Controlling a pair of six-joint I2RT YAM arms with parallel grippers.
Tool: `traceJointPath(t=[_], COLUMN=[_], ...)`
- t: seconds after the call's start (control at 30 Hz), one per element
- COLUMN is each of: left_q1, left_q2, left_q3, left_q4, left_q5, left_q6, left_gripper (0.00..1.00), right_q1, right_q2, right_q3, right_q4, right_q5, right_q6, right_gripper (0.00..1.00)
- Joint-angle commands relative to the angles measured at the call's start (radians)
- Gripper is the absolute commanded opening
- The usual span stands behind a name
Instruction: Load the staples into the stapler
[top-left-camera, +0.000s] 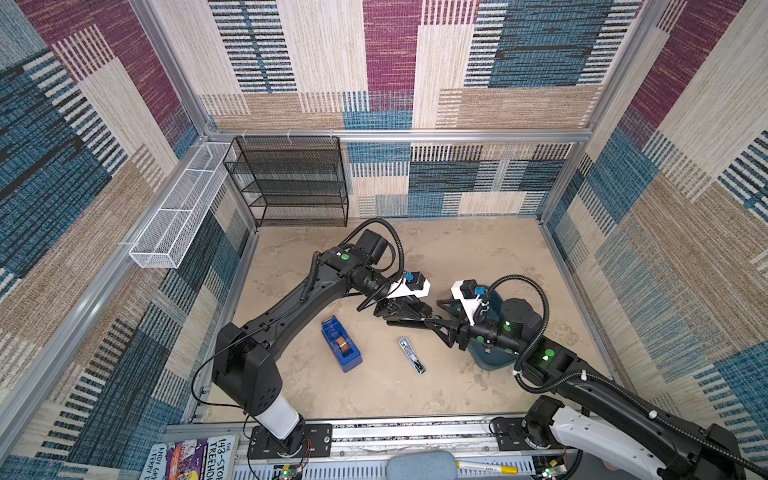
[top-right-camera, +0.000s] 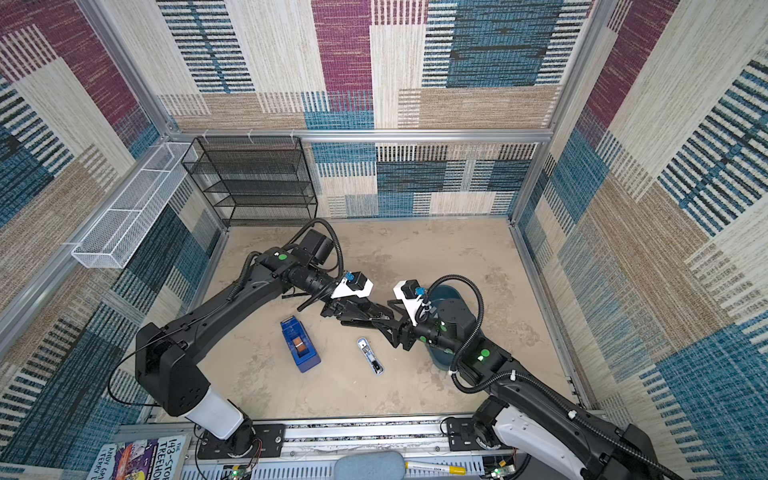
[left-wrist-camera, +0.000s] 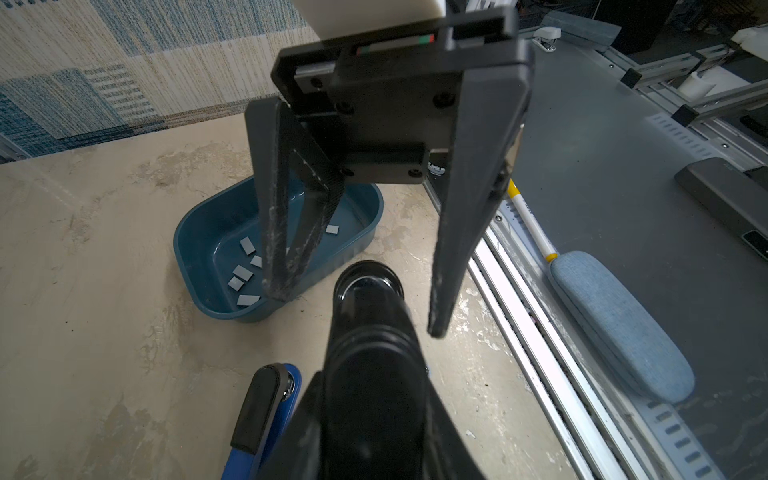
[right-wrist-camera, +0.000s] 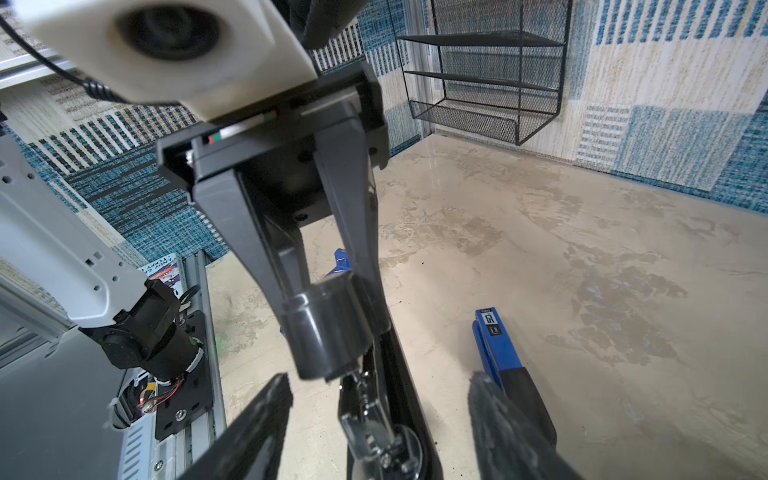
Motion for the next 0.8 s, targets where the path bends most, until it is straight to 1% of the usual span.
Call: traceJointPath(t=[0.0,0.17,0.43,0.77], left_q1=[0.002,0.003,0.018,0.034], left_q2=[-0.005,-0.01,-0.019,-0.035], left_q3=[0.01,0.01,0.015,0.011], left_q4=[-0.008,-0.008,-0.008,-0.007], left_q5=[0.053,0.06,0.118,0.161], left_q6=[0.015,0.014,0.014,0.023], left_gripper=[0.0,0.0,0.0,0.0], right_q1=[0.007,0.015,0.018,0.034], right_q2=[0.034,0.071,0.101,0.126], right_q3=[0.023,0.029,0.013,0.015], right_q4=[-0.003,0.004,0.013,0.005], right_q5=[-0.029,-0.029,-0.029,-0.003], right_q6=[-0.01,-0.013,-0.016,-0.02], right_gripper=[0.62,0.54,0.45,0.44])
